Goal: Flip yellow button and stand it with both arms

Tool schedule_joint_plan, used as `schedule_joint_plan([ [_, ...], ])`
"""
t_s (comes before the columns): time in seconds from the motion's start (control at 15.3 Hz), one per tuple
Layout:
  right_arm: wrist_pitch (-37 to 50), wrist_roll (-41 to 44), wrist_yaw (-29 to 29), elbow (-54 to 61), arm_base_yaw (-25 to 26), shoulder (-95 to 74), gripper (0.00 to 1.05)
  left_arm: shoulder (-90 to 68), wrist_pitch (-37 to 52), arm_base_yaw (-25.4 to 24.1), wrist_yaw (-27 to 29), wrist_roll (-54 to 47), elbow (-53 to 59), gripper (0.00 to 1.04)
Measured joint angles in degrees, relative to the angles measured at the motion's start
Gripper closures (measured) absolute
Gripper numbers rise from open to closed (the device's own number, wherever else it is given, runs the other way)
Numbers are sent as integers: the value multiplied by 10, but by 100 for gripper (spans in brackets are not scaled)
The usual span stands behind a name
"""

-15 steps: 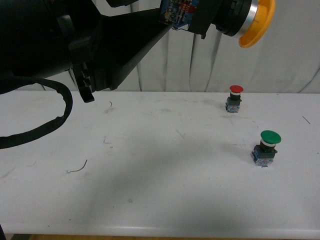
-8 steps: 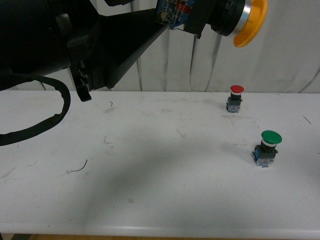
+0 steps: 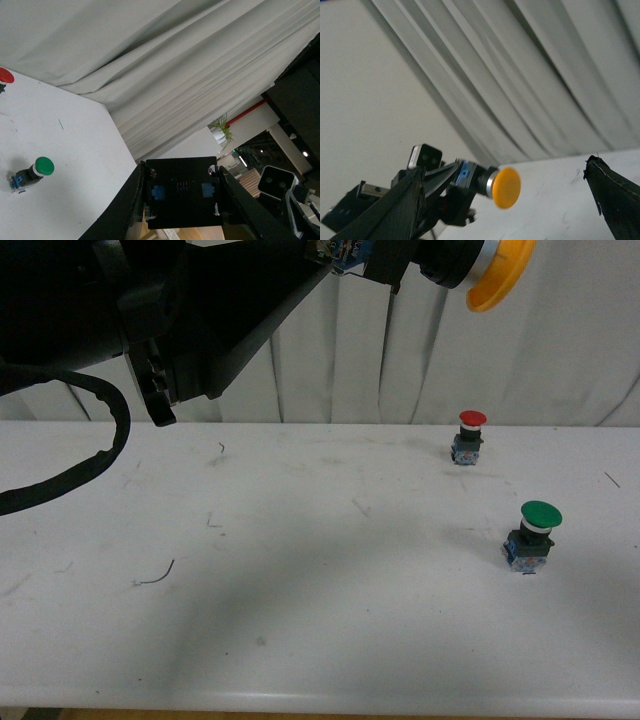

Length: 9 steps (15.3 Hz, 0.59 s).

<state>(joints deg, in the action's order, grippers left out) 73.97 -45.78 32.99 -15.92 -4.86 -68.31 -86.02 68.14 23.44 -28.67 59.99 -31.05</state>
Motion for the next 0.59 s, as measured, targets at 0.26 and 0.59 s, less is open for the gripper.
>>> schedule_joint_plan([
  [0.26,-6,-120,-16,7,-35,-44,6,0,2,1,1,0,0,70],
  [0.59,-7,-360,-57,-69,-42,-222,6,0,14,0,1,0,0,70],
])
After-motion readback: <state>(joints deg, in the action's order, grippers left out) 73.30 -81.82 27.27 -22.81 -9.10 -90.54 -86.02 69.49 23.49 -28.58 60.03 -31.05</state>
